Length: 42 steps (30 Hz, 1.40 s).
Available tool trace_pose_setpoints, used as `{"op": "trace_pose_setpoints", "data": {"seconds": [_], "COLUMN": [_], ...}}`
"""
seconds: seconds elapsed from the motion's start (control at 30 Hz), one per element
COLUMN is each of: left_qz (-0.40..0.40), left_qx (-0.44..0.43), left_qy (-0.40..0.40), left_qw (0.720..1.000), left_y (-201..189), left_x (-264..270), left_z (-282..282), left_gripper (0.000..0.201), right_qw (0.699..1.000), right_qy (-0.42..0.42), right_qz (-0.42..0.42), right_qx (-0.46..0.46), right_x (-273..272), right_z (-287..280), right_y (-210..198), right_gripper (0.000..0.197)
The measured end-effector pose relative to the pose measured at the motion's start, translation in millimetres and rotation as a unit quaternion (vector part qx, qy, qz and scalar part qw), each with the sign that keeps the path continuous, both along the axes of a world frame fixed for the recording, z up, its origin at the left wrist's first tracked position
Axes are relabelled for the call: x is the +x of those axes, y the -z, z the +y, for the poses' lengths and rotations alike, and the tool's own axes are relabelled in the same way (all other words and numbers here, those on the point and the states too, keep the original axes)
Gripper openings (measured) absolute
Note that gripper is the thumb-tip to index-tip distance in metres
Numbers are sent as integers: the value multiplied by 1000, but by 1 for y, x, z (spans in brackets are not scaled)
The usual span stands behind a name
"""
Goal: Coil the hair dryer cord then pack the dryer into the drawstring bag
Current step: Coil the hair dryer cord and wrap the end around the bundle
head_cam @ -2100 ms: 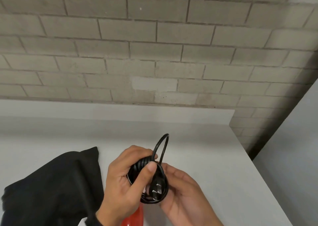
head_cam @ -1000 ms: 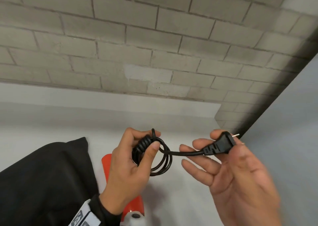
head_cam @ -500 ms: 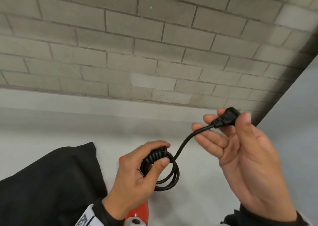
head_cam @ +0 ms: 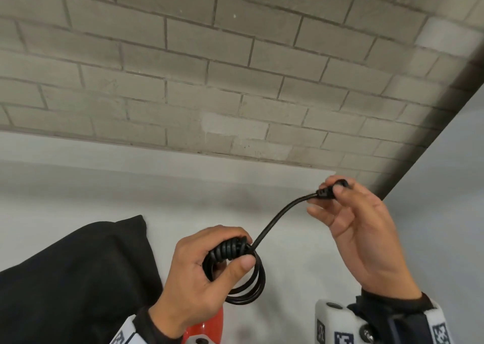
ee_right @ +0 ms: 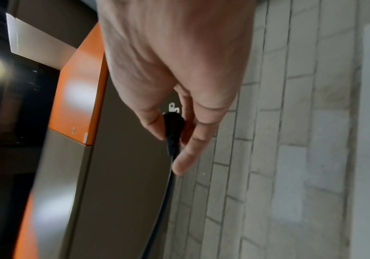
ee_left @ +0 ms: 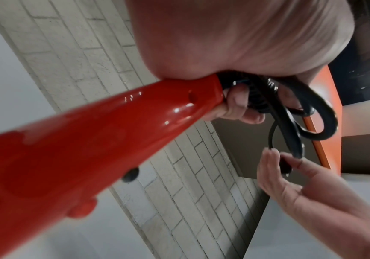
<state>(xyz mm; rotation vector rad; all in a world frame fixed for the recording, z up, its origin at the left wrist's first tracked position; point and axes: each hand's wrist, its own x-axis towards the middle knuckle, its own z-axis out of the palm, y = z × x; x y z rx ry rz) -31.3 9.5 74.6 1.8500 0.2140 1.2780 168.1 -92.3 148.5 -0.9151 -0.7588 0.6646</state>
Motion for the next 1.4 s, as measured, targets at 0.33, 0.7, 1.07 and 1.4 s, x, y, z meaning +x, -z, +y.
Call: {"op": "trace_pose_setpoints", "data": {"seconds": [0.33, 0.7, 1.07, 1.4], "left_qz": [1, -15, -26, -16], "left_qx": [-33, -39, -65, -59], "left_qy": [22, 4, -6, 7], "left_qw": [999, 999, 998, 998], "left_y": [0, 0, -1, -1], "left_x": [2, 4, 3, 4], "left_z": [4, 8, 9, 5], "left_gripper": [16, 15, 34, 17], "right_qw": [925, 984, 966, 974], "right_qy": [-54, -104, -193, -180], "right_qz": [-291, 6, 132, 99], "right_qx": [-237, -143, -111, -98], "right_x": [-16, -74, -82, -82], "right_z": [-11, 10, 14, 9], "right_y": [71, 73, 73, 74], "right_gripper": [22, 26, 45, 56]}}
